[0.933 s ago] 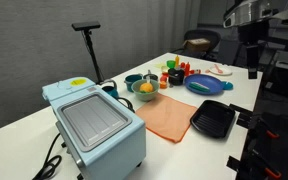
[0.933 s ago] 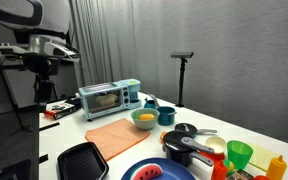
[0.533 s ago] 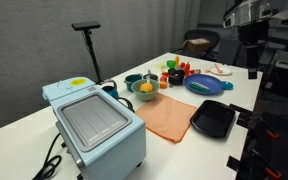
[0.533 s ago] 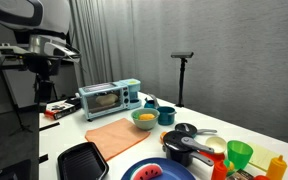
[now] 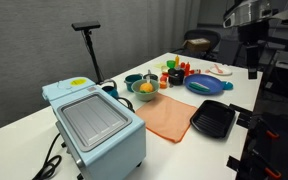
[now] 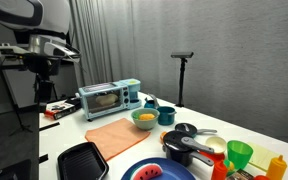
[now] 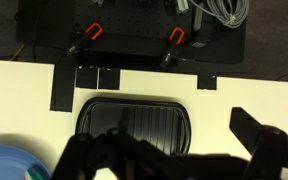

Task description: Remove the black lid from the black pot

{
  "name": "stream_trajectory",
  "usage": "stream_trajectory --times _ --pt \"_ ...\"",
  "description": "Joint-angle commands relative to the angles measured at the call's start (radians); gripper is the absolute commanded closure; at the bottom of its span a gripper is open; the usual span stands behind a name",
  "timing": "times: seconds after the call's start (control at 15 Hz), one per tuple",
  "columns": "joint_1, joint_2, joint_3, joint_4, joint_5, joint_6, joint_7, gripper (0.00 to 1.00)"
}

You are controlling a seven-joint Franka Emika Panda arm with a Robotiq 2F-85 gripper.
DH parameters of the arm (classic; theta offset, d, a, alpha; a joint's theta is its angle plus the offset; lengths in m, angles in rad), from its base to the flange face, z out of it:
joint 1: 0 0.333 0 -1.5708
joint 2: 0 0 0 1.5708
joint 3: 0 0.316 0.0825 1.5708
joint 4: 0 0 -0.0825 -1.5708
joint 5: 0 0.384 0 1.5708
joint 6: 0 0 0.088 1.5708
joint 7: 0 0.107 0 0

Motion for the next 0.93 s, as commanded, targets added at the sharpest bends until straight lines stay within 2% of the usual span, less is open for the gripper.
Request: stream_trajectory --times 0.0,0.13,0.27,0.6,0.87 --pt "-0.014 0.001 0.012 0.002 0.004 -0.003 -0.005 0.00" --pt "-0.032 0.050 -0.002 0.029 0.041 -0.006 0.051 0.00" --pt "-0.069 0.063 -0.005 0.029 0.032 0.054 0.131 0.00" --pt "-0.154 0.141 -0.010 0.046 -0.016 0.324 0.256 0.00" --pt "-0.214 0.236 -0.009 0.095 -0.097 0.552 0.374 0.00"
